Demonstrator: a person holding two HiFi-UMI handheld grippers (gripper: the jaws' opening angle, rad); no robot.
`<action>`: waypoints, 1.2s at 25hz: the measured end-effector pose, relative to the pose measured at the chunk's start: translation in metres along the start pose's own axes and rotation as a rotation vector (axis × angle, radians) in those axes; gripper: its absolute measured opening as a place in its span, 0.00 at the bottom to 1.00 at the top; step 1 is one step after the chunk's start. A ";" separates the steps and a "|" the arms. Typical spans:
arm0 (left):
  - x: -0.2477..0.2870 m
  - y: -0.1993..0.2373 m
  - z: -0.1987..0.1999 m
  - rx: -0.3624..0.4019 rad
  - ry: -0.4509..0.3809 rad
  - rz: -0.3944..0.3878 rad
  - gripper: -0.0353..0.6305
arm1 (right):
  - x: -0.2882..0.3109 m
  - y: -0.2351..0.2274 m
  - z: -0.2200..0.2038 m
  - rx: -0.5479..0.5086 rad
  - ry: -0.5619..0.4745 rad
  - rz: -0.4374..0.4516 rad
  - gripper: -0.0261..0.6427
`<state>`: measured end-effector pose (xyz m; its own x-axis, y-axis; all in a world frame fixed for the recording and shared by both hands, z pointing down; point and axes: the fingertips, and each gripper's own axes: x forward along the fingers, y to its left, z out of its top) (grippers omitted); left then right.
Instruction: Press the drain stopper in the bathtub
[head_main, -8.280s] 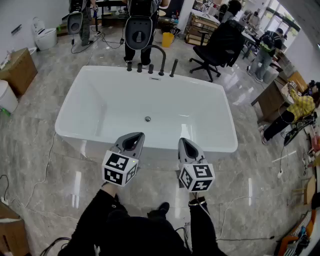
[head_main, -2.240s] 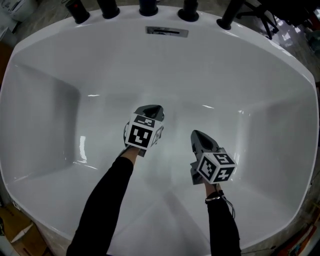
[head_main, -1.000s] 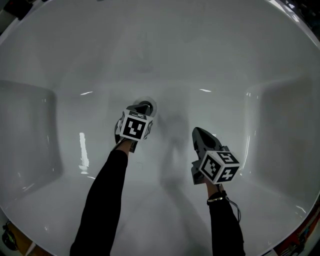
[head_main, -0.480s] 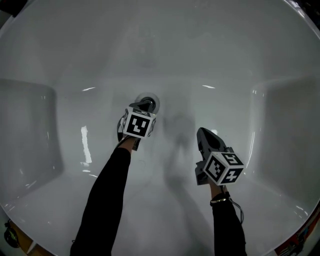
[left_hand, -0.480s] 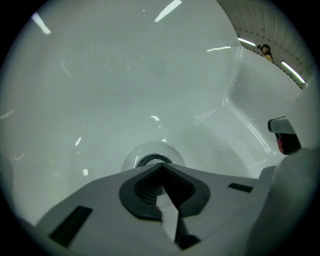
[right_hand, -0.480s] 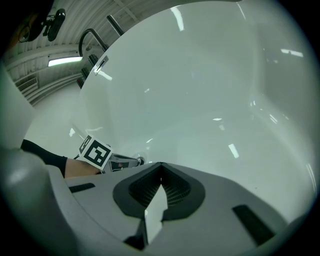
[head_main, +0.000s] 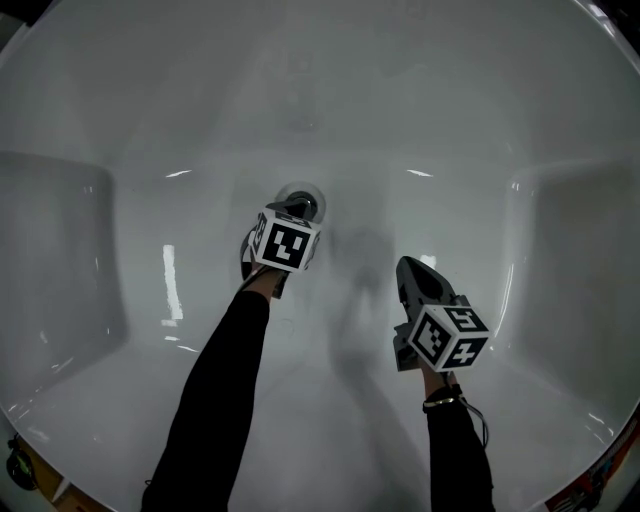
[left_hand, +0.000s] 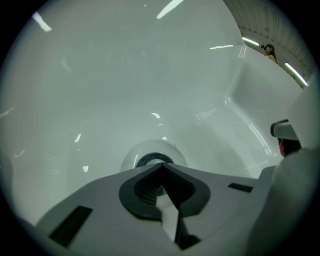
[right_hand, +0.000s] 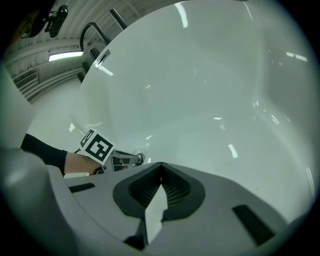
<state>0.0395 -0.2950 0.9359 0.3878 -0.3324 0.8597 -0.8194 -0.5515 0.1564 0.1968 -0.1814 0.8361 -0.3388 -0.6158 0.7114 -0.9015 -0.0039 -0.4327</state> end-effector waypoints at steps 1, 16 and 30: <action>0.001 0.001 0.000 -0.005 0.001 -0.003 0.06 | 0.001 0.001 0.001 -0.003 0.001 -0.001 0.04; 0.004 0.002 -0.001 -0.054 0.037 -0.029 0.06 | 0.008 0.008 -0.010 -0.027 0.041 0.006 0.04; -0.069 -0.003 0.018 -0.112 -0.119 -0.002 0.06 | -0.019 0.036 0.018 -0.066 0.014 -0.027 0.04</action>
<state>0.0229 -0.2837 0.8671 0.4313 -0.4236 0.7966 -0.8579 -0.4659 0.2167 0.1756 -0.1844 0.7969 -0.3176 -0.6051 0.7301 -0.9259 0.0318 -0.3764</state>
